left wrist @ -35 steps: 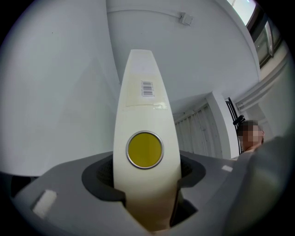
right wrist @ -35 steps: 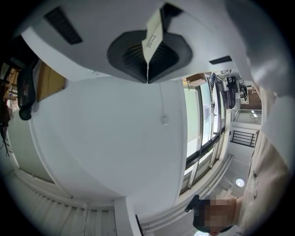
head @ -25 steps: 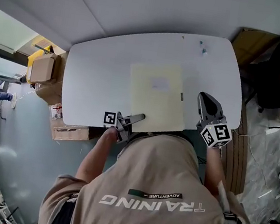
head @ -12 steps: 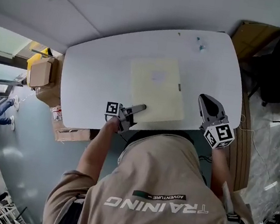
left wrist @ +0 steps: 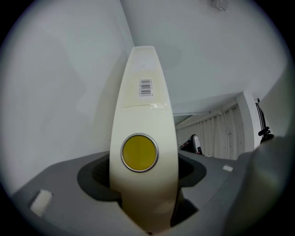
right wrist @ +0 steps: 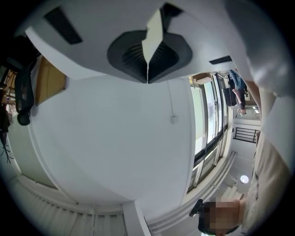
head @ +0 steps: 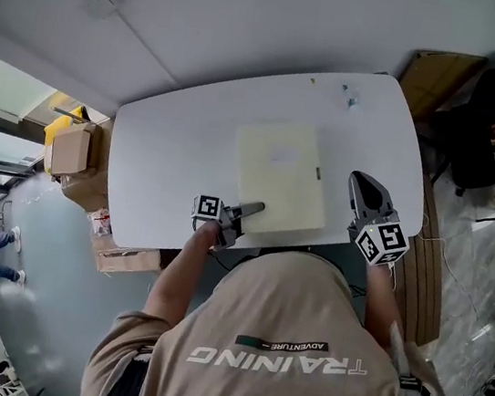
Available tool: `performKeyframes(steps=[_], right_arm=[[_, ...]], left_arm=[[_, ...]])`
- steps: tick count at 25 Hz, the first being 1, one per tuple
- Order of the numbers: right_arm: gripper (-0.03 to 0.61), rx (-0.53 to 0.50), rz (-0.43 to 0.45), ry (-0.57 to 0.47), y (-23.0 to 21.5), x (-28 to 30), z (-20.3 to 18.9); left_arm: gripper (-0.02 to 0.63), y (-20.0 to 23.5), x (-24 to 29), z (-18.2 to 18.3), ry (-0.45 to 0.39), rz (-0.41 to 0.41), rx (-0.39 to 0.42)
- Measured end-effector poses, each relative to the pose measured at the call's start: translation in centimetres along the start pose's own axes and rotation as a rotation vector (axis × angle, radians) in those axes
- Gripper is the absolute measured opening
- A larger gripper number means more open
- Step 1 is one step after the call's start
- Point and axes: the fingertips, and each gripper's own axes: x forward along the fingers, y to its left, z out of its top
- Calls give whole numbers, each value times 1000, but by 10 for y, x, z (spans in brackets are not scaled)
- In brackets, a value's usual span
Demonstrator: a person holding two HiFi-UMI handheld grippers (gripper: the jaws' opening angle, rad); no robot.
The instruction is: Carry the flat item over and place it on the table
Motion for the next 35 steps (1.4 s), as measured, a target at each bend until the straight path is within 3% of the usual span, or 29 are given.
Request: performKeyframes(steps=[6, 10, 14, 18, 26, 28, 30, 35], right_arm=[[9, 1, -4, 14, 2, 1, -5], [9, 22, -9, 16, 4, 2, -13], [9, 24, 7, -2, 12, 11, -10], [9, 8, 30, -2, 17, 12, -8], [9, 15, 12, 9, 11, 1, -17], [9, 8, 14, 10, 11, 1, -15], [8, -11, 22, 13, 13, 2, -12], [9, -92, 57, 33, 25, 12, -4]], left_arm=[[348, 12, -7, 13, -70, 164, 45], [386, 17, -14, 12, -61, 338, 88], [472, 20, -15, -1, 35, 524, 205], [492, 16, -27, 15, -6, 673, 347], [497, 7, -43, 29, -49, 695, 428], [497, -4, -46, 36, -78, 685, 480], [495, -25, -46, 45, -116, 664, 587], [495, -104, -45, 75, -283, 648, 998]])
